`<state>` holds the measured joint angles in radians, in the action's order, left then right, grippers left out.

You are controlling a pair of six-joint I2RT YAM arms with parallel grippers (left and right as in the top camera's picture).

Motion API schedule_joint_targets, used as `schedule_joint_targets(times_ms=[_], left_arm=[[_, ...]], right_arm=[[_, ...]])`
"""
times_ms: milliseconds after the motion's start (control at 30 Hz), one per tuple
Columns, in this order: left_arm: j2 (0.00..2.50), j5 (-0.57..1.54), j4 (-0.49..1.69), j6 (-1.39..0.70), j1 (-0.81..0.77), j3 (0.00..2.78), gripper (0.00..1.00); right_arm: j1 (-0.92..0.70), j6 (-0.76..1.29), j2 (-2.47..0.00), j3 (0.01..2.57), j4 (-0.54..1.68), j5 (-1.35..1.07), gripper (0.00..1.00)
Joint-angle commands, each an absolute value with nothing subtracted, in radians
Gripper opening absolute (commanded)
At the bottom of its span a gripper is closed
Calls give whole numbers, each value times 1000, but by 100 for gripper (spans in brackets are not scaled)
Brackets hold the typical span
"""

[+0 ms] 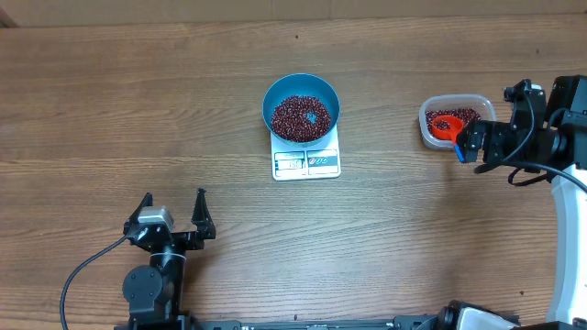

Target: Scoop item into bowl and weigh 150g on scale

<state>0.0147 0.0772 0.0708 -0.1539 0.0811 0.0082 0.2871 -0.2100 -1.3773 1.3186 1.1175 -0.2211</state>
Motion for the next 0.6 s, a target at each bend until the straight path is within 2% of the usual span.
schedule_joint_targets(times_ms=[0, 567], left_arm=[[4, 68, 75, -160, 91, 5, 100], [4, 68, 74, -160, 91, 5, 100]], right_arm=[[287, -211, -1368, 1344, 1113, -226, 100], [287, -210, -1327, 1338, 1054, -243, 100]])
